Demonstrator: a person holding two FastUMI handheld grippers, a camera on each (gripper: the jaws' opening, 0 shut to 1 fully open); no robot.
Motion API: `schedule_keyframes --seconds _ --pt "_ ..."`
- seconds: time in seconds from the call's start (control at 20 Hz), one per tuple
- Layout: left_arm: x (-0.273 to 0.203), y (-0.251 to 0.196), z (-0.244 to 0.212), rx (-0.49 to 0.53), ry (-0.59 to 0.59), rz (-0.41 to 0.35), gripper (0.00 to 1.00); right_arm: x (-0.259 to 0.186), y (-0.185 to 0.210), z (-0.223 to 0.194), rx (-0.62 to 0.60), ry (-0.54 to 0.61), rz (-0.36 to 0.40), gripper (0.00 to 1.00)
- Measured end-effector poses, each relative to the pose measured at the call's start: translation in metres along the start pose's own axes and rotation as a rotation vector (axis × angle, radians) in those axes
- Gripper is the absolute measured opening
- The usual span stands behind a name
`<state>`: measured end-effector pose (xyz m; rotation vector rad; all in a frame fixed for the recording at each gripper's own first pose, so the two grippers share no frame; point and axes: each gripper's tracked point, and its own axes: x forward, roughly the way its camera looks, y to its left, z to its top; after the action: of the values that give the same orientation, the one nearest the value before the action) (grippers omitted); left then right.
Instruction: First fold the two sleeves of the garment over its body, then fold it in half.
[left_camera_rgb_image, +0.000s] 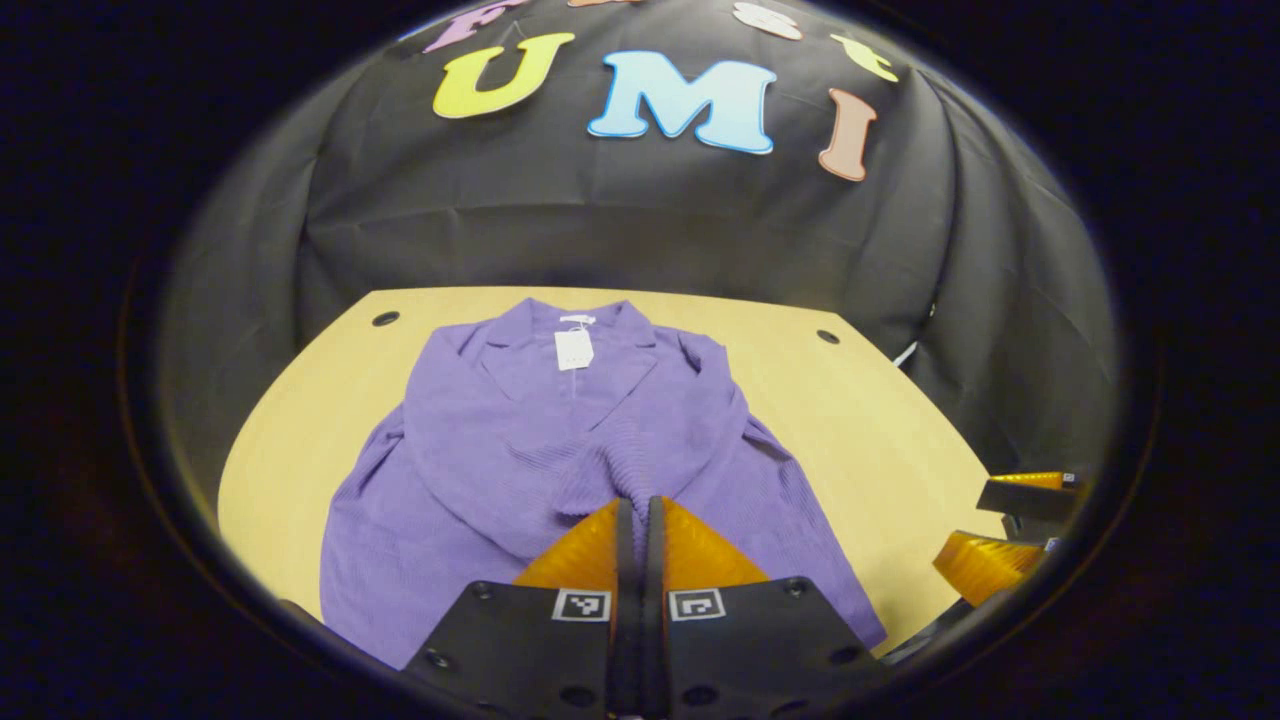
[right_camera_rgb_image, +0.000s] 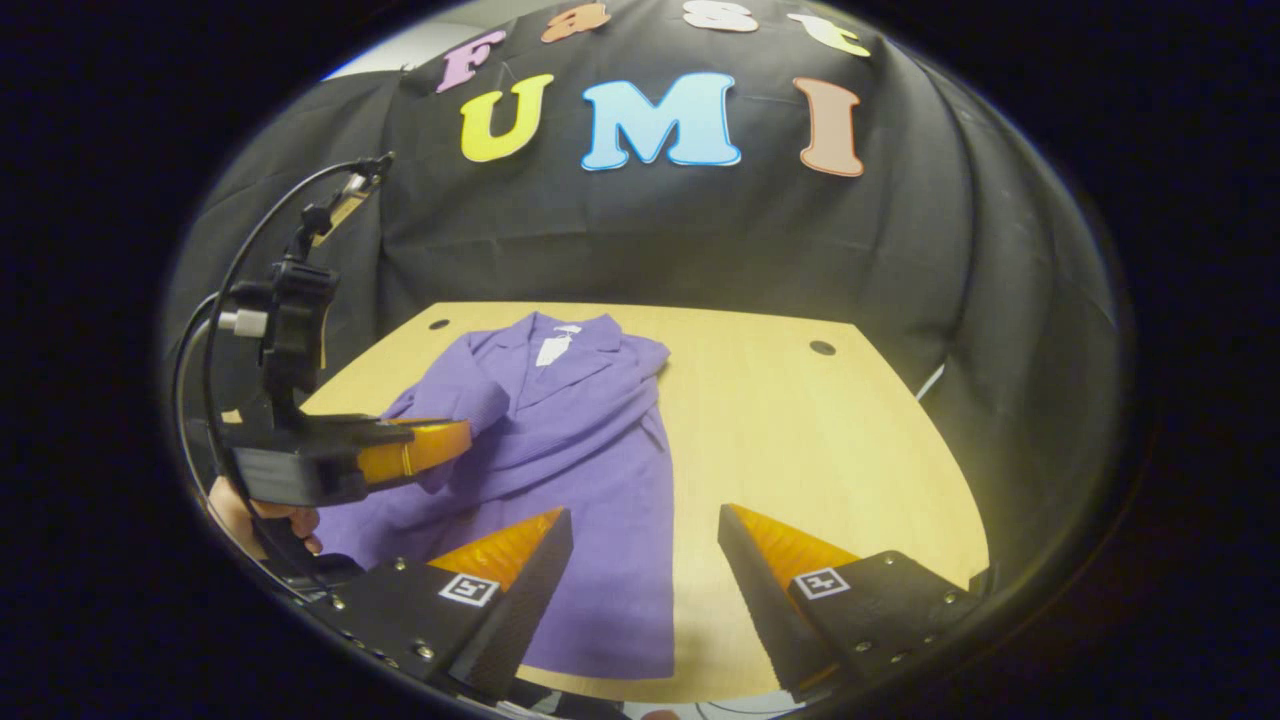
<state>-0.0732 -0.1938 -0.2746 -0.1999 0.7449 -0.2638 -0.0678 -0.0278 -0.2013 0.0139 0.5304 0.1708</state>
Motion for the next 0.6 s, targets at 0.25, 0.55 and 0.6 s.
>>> schedule_keyframes --seconds 0.25,0.55,0.6 --pt "0.001 -0.009 -0.003 -0.031 0.018 -0.076 0.39 0.002 0.004 0.003 0.004 -0.001 -0.028 0.91" --pt "-0.015 0.005 0.001 -0.007 -0.019 -0.062 0.88 -0.002 0.013 -0.009 -0.001 0.01 -0.059 0.91" --pt "-0.02 0.012 0.0 -0.011 -0.021 -0.054 0.89 -0.004 0.013 -0.013 0.001 0.014 -0.066 0.92"
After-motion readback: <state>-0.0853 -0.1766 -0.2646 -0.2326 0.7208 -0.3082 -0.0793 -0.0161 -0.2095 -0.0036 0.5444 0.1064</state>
